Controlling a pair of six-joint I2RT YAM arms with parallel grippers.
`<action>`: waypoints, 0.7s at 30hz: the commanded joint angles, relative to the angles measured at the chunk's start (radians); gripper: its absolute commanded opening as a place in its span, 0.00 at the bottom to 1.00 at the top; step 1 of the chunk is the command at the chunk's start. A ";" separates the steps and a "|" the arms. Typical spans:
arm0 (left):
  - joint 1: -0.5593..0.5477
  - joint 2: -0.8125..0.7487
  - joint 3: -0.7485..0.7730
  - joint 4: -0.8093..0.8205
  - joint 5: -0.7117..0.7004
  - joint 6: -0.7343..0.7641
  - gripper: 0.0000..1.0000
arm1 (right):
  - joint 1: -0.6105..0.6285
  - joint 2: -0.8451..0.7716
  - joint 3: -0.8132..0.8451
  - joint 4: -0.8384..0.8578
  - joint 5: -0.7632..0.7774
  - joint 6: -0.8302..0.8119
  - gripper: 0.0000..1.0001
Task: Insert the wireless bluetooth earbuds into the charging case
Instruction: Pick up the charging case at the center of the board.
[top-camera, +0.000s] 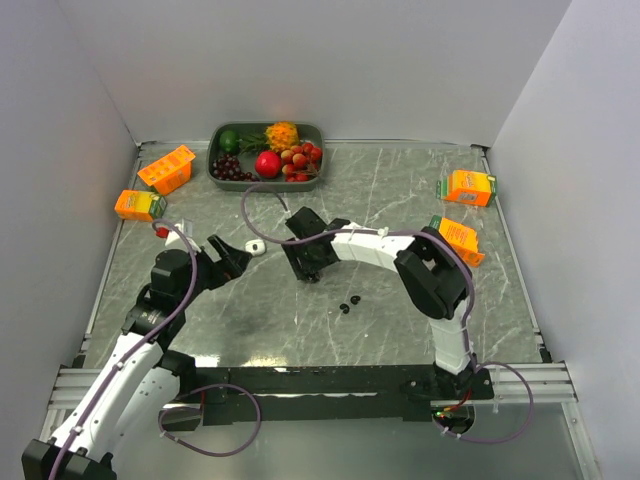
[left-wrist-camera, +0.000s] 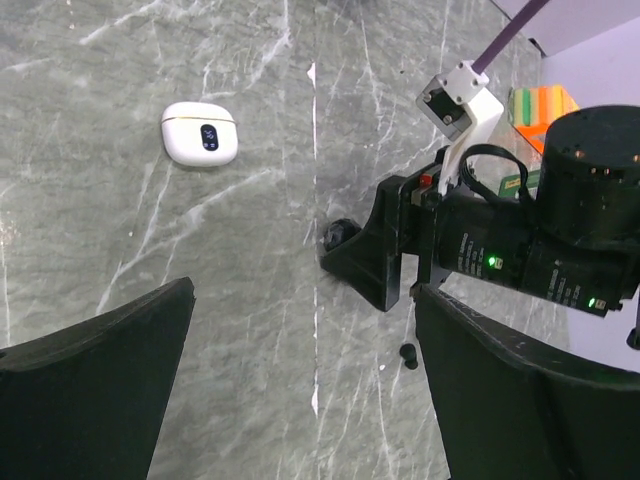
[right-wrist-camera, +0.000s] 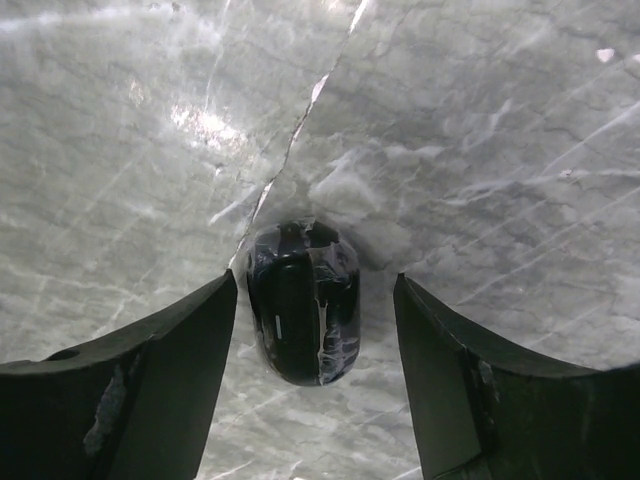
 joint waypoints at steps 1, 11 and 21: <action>-0.003 -0.006 0.038 -0.006 -0.017 0.029 0.96 | 0.037 -0.051 -0.052 0.044 0.014 -0.003 0.78; -0.041 0.218 0.139 0.028 0.043 0.145 0.96 | 0.034 -0.419 -0.175 0.007 0.046 0.101 0.92; -0.207 0.712 0.302 0.109 0.244 0.631 0.96 | 0.012 -0.885 -0.268 -0.154 0.190 0.147 0.92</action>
